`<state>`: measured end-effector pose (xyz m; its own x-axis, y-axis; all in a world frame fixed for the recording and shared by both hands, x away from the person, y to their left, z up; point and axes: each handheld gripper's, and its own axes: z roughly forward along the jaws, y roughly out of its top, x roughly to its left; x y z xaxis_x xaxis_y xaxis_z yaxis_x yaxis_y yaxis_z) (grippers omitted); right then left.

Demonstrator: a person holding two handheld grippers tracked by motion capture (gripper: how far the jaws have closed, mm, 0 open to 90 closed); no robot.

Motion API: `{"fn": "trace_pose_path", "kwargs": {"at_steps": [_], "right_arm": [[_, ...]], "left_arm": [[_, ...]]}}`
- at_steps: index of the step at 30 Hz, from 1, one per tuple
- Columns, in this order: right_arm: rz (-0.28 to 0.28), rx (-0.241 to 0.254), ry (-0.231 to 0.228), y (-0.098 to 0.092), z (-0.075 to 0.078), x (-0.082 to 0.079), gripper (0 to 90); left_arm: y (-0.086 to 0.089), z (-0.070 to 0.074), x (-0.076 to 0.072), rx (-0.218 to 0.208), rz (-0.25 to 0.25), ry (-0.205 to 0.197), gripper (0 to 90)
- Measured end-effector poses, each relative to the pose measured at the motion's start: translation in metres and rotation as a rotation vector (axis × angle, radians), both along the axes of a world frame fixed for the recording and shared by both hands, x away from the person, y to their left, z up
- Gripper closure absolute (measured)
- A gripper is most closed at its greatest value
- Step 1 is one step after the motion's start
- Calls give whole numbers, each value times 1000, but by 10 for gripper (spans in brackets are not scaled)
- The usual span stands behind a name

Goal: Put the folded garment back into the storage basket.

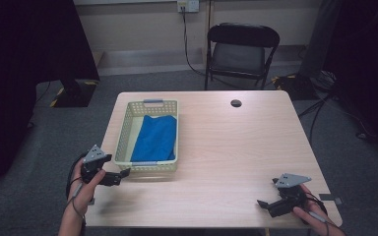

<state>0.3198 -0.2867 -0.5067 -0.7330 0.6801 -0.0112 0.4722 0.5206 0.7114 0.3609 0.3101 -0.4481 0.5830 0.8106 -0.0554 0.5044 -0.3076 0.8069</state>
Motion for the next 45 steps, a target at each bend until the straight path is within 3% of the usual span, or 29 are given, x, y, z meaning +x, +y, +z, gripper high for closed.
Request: {"fn": "trace_pose_path", "kwargs": {"at_steps": [10,26,45], "right_arm": [[0,0,0,0,0,0,0],[0,0,0,0,0,0,0],[0,0,0,0,0,0,0]], "left_arm": [[1,-7,2,4,8,12,35],[-2,-21,4,57,-17,24,35],[1,-34,6,66,-21,40,36]]}}
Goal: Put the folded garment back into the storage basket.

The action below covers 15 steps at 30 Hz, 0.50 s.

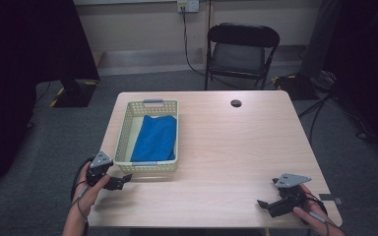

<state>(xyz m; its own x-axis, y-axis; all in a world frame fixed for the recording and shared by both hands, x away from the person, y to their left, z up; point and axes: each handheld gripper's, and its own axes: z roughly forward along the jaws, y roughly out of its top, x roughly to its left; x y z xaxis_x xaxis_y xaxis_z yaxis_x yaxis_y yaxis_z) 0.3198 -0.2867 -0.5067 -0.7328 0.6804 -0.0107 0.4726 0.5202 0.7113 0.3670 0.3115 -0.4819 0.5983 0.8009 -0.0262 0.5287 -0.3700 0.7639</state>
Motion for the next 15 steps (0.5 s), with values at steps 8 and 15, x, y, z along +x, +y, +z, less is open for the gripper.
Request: {"fn": "trace_pose_path", "kwargs": {"at_steps": [8,15], "right_arm": [[0,0,0,0,0,0,0],[0,0,0,0,0,0,0]], "left_arm": [[1,-3,0,3,7,6,36],[0,-6,1,7,8,10,36]]}}
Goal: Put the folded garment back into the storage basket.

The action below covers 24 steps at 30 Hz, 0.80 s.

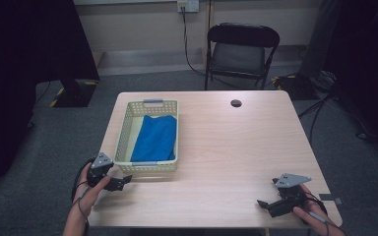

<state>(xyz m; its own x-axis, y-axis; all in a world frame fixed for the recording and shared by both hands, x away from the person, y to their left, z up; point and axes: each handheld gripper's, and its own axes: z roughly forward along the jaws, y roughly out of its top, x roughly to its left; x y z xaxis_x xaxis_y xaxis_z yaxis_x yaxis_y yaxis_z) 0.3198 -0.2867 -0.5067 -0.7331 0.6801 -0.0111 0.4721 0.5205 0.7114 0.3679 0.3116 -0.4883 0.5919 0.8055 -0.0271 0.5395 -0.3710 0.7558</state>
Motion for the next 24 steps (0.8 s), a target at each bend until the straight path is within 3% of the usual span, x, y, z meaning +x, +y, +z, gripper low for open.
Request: {"fn": "trace_pose_path", "kwargs": {"at_steps": [15,24], "right_arm": [[0,0,0,0,0,0,0],[0,0,0,0,0,0,0]], "left_arm": [[-3,-6,1,27,-11,24,37],[0,-14,2,69,-11,45,39]]}}
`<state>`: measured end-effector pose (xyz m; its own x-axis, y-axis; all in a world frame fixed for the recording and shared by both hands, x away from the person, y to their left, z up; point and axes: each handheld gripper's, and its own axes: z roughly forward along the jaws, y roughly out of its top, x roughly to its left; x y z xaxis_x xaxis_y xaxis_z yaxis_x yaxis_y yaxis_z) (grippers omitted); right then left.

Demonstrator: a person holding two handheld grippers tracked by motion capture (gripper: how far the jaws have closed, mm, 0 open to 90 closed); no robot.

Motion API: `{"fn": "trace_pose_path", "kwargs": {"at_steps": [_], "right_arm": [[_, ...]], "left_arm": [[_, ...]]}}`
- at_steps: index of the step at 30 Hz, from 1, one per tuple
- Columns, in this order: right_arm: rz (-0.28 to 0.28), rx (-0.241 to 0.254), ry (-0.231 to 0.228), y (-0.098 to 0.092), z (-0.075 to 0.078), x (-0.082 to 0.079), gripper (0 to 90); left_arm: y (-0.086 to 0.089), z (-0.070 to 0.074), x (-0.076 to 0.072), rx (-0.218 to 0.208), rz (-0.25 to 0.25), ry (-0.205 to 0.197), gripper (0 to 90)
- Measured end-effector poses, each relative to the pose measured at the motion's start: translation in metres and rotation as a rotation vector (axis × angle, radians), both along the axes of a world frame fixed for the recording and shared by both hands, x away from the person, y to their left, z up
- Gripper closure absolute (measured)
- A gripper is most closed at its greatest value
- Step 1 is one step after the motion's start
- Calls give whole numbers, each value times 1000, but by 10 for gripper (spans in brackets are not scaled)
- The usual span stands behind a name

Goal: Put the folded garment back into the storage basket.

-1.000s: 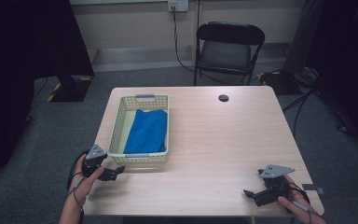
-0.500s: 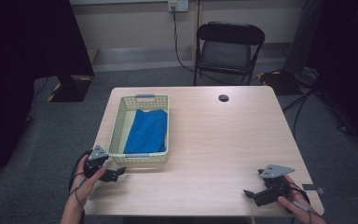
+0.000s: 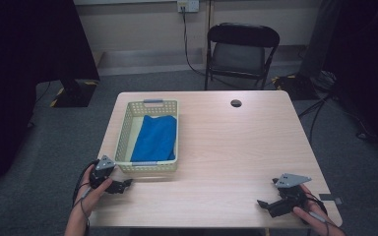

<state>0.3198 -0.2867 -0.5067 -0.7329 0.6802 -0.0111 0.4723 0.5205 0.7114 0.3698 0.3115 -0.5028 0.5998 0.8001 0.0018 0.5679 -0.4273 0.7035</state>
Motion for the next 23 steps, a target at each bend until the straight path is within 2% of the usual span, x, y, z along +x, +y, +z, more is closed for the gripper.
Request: {"fn": "trace_pose_path", "kwargs": {"at_steps": [7,15,20,23], "right_arm": [[0,0,0,0,0,0,0],[0,0,0,0,0,0,0],[0,0,0,0,0,0,0],[0,0,0,0,0,0,0]], "left_arm": [[-2,-1,0,4,-9,7,25],[-2,-2,-1,-3,15,12,0],[0,-3,-3,-29,33,1,0],[0,-4,-4,-27,36,-4,0]]}}
